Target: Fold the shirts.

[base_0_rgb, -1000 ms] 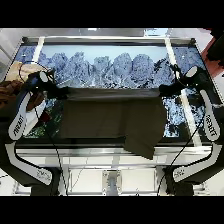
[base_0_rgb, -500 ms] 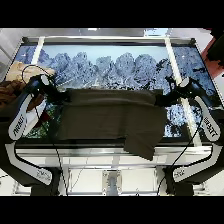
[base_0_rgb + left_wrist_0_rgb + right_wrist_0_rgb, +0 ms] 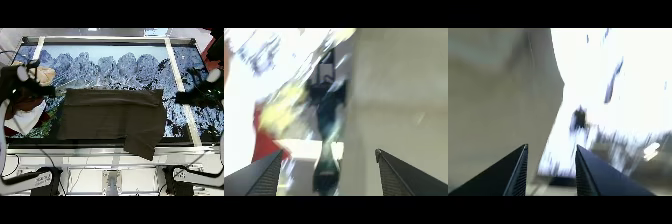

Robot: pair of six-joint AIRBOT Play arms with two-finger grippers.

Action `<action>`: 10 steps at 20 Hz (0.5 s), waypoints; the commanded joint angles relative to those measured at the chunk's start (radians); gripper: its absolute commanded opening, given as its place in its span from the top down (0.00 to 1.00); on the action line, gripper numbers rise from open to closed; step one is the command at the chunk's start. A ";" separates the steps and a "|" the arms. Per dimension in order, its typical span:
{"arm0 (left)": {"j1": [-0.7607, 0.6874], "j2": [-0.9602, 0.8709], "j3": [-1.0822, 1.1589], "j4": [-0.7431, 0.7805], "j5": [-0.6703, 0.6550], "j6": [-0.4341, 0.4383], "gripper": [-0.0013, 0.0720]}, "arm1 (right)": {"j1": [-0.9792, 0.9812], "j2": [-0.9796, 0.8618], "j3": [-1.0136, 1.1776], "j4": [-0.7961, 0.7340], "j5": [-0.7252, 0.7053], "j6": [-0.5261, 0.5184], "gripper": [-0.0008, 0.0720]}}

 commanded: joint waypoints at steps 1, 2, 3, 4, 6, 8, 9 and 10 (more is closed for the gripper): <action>0.046 0.238 -0.338 -0.014 0.027 0.004 0.09 | -0.136 0.164 -0.340 0.210 0.046 -0.038 0.50; 0.045 0.283 -0.427 -0.019 0.033 0.003 0.09 | -0.150 0.192 -0.445 0.268 0.047 -0.061 0.50; 0.045 0.318 -0.496 -0.035 0.027 0.003 0.09 | -0.149 0.205 -0.526 0.305 0.060 -0.079 0.50; 0.045 0.339 -0.537 -0.056 0.016 0.003 0.09 | -0.141 0.204 -0.580 0.330 0.080 -0.084 0.50; 0.045 0.356 -0.573 -0.117 -0.002 0.004 0.09 | -0.108 0.204 -0.662 0.351 0.121 -0.084 0.50; 0.044 0.356 -0.575 -0.178 0.002 0.006 0.09 | -0.054 0.204 -0.718 0.349 0.140 -0.081 0.42; 0.044 0.356 -0.575 -0.199 0.005 0.014 0.09 | -0.026 0.204 -0.742 0.348 0.136 -0.080 0.41; 0.044 0.356 -0.575 -0.205 0.006 0.016 0.09 | -0.002 0.204 -0.761 0.348 0.127 -0.080 0.41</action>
